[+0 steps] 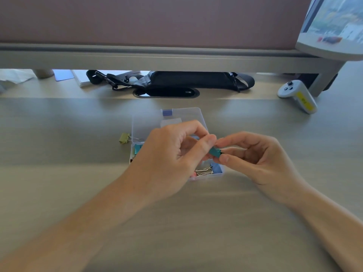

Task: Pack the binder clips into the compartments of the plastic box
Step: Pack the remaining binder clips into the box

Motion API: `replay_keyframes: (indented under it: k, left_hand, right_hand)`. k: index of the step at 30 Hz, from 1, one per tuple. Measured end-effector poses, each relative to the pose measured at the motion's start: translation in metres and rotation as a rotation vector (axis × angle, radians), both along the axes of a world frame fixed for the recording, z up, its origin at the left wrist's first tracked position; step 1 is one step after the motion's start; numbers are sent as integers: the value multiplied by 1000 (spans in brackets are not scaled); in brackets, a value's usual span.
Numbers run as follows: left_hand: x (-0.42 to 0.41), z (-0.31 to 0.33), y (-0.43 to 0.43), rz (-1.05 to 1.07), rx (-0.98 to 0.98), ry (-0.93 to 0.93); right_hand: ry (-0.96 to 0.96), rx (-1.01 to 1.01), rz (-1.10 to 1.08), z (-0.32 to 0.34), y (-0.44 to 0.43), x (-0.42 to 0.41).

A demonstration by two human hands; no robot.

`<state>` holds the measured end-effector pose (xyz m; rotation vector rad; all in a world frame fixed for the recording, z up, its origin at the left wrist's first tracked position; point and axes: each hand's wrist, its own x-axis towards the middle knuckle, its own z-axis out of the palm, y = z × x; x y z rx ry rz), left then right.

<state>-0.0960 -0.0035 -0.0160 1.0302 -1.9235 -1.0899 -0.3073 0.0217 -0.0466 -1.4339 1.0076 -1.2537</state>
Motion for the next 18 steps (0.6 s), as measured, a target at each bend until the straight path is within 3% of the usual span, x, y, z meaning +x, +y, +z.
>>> replay_keyframes:
  k: [5,15,18]
  left_hand:
    - [1,-4,0,11,-45,-25]
    - [10,-6,-3,25,-320,-127]
    - [13,-10,-6,-22,-412,-209]
  right_hand:
    - [-11,-33,11,-5,-1,1]
    - [21,-82,-49,-6,-3,-6]
    - [246,-169,-60,-6,-2,-10]
